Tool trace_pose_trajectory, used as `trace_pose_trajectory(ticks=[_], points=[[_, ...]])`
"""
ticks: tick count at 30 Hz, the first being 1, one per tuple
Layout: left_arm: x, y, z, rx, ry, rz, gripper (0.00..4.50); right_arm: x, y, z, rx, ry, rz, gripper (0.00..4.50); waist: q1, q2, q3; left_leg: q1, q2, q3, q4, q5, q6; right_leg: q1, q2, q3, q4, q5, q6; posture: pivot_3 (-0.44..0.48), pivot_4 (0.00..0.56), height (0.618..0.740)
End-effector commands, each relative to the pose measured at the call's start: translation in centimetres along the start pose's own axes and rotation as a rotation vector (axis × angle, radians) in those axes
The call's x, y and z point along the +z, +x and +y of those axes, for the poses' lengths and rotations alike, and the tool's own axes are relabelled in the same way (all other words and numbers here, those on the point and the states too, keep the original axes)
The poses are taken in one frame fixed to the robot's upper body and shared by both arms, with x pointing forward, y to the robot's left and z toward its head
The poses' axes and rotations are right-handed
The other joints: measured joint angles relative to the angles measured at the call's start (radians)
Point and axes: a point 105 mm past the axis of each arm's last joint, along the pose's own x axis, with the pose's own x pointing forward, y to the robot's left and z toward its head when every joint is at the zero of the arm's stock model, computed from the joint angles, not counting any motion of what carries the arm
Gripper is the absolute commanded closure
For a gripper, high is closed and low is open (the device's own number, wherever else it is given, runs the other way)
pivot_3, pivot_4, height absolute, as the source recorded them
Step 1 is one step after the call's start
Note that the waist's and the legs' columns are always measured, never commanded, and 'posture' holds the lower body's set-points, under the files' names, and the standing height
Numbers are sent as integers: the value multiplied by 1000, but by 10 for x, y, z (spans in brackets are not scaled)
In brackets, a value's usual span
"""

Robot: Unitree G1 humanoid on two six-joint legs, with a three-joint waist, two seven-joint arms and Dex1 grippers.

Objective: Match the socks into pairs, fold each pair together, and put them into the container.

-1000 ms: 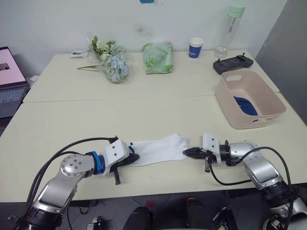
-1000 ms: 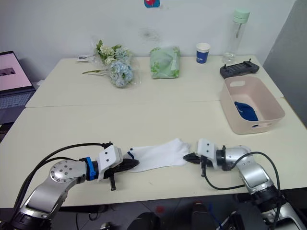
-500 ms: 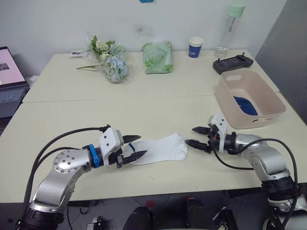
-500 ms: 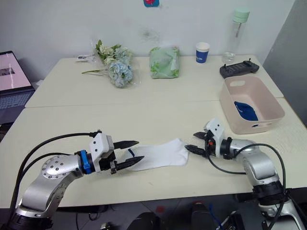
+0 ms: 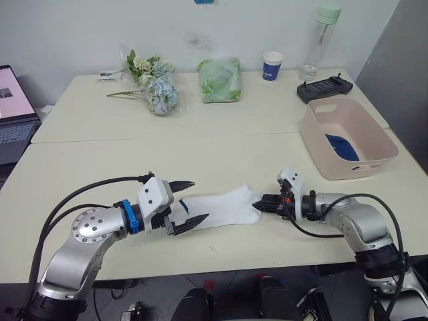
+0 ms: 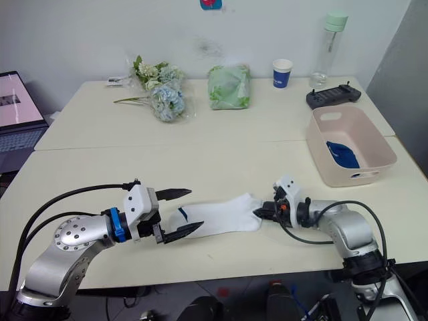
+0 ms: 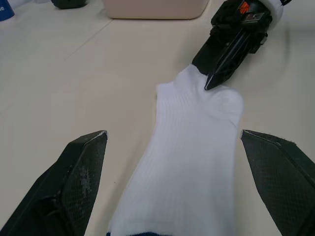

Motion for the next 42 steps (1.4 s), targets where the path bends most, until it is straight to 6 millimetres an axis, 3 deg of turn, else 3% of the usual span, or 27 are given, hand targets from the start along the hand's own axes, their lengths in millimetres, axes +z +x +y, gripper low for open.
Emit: trace_pose_trajectory(ticks=[1, 2, 6, 9, 14, 21, 27, 32, 38, 42], points=[[15, 2, -2, 2, 25, -40, 0, 22, -10, -3, -5, 96, -70, 4266, 0, 0, 0, 0, 0, 0, 0, 0, 0, 0, 0, 0, 0, 0, 0, 0, 150, 740], [14, 3, -1, 10, 25, -34, 0, 22, -12, -5, -9, 103, -67, 4462, 0, 0, 0, 0, 0, 0, 0, 0, 0, 0, 0, 0, 0, 0, 0, 0, 150, 740], [16, 9, 1, -10, 2, -50, 0, 23, -23, -19, -17, 88, -34, 4462, 4, 0, 0, 0, -3, -1, 0, 0, 0, 0, 0, -1, 0, 0, 0, 0, 150, 740], [19, 19, -3, -65, -13, -77, 573, 27, -33, -32, 1, 70, -5, 4500, 3, 0, 0, 0, -5, 0, 0, 0, 0, 1, -1, 0, -1, 0, 0, 0, 150, 740], [15, 37, -5, -121, -28, -73, 2190, 28, -35, -41, 40, 42, 26, 4500, -2, 0, 0, 0, -5, 1, 0, 0, 0, 0, 1, -1, 0, 0, 0, 0, 150, 740], [-12, 75, -5, -186, -8, -13, 4484, 27, -27, -45, 53, 20, 24, 4500, -2, 0, 0, 0, -5, 1, 0, 0, 0, 0, 0, 0, 0, 0, 0, 0, 150, 740], [-28, 91, -11, -212, -3, 35, 4484, 30, -32, -41, 71, 23, 9, 4500, -2, 0, 0, -1, -4, 0, 0, 0, 0, -1, 0, 0, 0, 0, 0, 0, 150, 740], [-49, 93, -14, -229, -7, 127, 4484, 47, -37, -27, 143, 47, -52, 4500, 0, 0, 0, -1, -4, 0, 0, 0, 0, -1, -1, 0, 0, 0, 0, 0, 150, 740], [-54, 92, -19, -250, -33, 138, 4484, 85, -36, 23, 408, 120, -168, 4500, -1, 0, 0, 0, -3, 0, 1, 0, 0, -1, -1, 0, 0, 0, 0, 0, 150, 740], [-48, 92, -19, -234, -47, 111, 4484, 99, -25, 35, 448, 155, -219, 4500, -1, 0, 0, -1, -3, -1, 1, 0, 0, 0, -1, 0, 0, 0, 0, 0, 150, 740]])
